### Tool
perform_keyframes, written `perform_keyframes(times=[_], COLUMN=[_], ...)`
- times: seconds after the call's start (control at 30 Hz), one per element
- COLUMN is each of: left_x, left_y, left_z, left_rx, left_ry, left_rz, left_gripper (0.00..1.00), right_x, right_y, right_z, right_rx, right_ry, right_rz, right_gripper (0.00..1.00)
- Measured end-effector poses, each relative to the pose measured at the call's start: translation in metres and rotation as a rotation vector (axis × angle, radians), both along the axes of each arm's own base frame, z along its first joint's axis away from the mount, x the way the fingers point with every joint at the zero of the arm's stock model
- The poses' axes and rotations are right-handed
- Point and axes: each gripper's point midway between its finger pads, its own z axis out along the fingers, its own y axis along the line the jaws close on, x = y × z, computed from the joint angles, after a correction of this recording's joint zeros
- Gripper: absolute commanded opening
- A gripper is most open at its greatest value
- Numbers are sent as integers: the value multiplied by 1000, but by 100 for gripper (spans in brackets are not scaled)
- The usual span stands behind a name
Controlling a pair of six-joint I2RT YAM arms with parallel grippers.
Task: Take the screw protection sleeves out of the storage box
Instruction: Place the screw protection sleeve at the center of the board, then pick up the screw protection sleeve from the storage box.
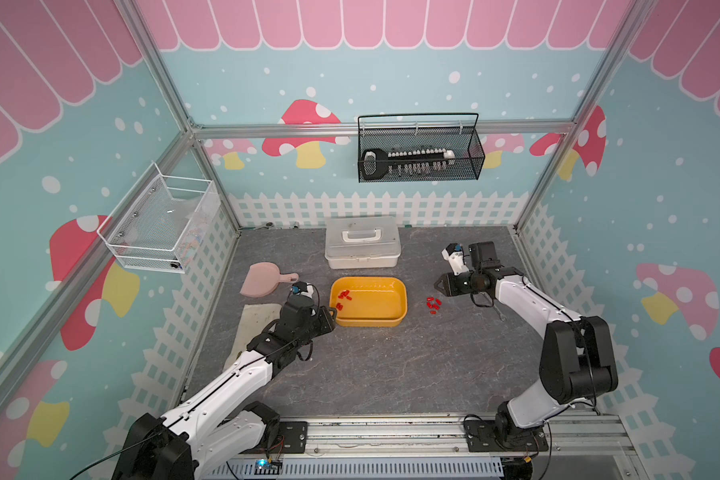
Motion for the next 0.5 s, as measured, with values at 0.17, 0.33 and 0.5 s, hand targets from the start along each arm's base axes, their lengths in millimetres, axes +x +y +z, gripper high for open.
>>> perform_keyframes(times=[0.17, 0.33, 0.5], left_x=[0, 0, 0], left_y=[1, 1, 2], left_z=[0, 0, 0], left_rx=[3, 4, 6], left_ry=[1, 0, 0], left_rz=[2, 5, 7], left_gripper=[42, 43, 42], right_x=[-12, -26, -34], right_y=[4, 9, 15], right_z=[8, 15, 29], right_rx=[31, 70, 104], right_ry=[-11, -17, -53], right_rz=[19, 42, 72], right_gripper=[40, 40, 40])
